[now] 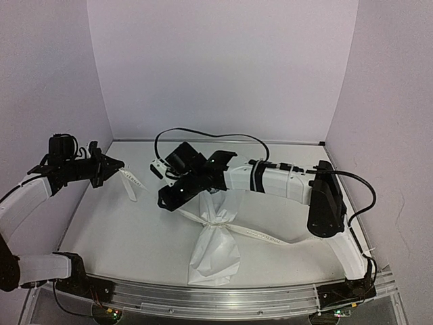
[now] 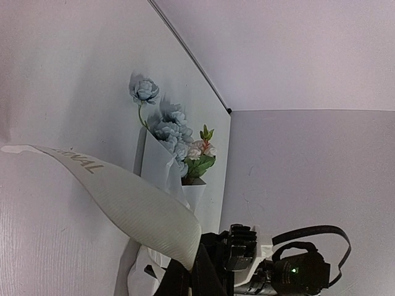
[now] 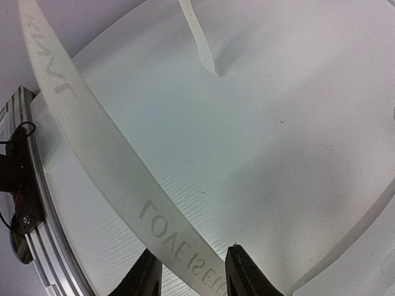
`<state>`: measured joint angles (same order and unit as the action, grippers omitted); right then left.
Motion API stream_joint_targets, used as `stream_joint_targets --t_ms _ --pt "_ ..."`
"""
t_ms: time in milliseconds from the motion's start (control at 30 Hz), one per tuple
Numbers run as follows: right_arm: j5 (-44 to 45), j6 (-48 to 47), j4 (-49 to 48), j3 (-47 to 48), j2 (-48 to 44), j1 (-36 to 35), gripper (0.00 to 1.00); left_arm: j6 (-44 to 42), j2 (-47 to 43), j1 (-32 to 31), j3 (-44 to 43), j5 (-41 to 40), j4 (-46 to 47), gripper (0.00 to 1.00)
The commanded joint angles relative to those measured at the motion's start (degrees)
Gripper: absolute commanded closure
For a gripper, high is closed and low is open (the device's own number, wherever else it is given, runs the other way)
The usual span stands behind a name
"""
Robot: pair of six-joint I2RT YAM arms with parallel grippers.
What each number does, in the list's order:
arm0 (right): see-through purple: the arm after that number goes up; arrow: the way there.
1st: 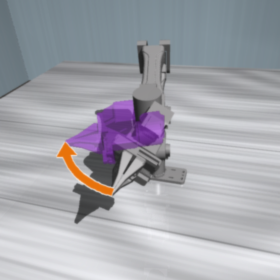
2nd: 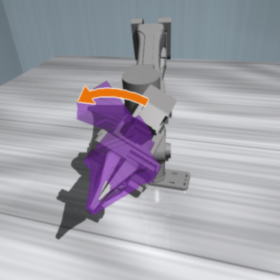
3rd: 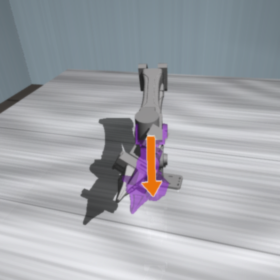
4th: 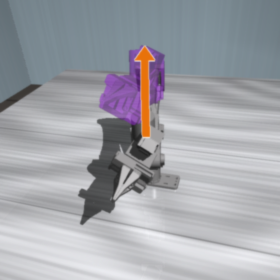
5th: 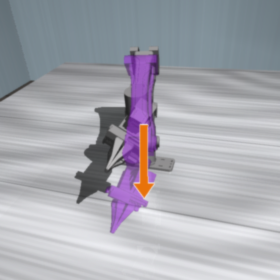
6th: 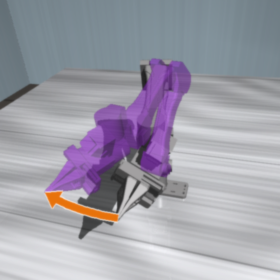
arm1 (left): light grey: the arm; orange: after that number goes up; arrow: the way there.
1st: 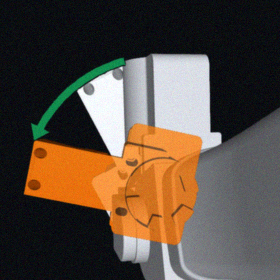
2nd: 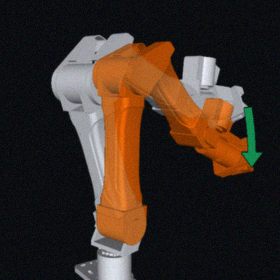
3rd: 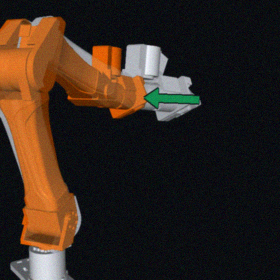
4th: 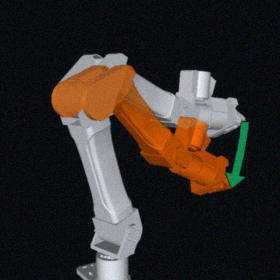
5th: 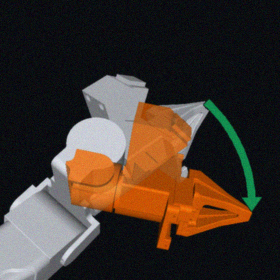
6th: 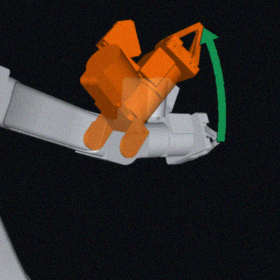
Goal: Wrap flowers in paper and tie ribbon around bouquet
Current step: Cross the half-tied ribbon over the folded bouquet.
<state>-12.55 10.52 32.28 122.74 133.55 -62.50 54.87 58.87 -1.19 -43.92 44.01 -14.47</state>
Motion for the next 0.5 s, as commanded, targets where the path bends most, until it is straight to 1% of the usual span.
stream_joint_targets --t_ms 0,33,167,200,333,367,400,467 --pt "3.19 -0.77 -0.62 2.60 1.05 -0.24 0.71 -1.46 -1.36 -0.21 -3.27 1.04 -0.27 1.00" --pt "3.43 -0.76 -0.64 2.59 0.99 -0.22 0.74 -1.65 -1.37 -0.21 -3.27 1.03 -0.51 1.00" --pt "5.04 -0.67 -0.62 2.25 0.00 -0.41 0.95 -2.73 -1.30 -0.22 -2.41 0.41 -1.39 1.00" --pt "5.37 -0.68 -0.61 1.88 -0.47 -0.49 0.99 -2.96 -1.26 -0.17 -2.02 0.35 -1.42 1.00" --pt "7.04 -0.68 -0.61 -1.76 -4.63 -0.78 1.00 -5.67 -1.05 -0.22 -0.04 -0.53 -2.69 1.00" --pt "7.38 -0.68 -0.63 -3.15 -6.06 -0.85 1.00 -6.61 -0.94 -0.22 0.26 -1.21 -3.39 0.97" --pt "7.68 -0.60 -0.64 -4.66 -7.42 -0.91 1.00 -7.25 -1.00 -0.22 0.67 -1.69 -3.70 0.92" --pt "8.01 -0.51 -0.63 -7.91 -10.33 -1.05 1.00 -7.81 -1.36 -0.23 1.55 -2.55 -3.98 0.75"
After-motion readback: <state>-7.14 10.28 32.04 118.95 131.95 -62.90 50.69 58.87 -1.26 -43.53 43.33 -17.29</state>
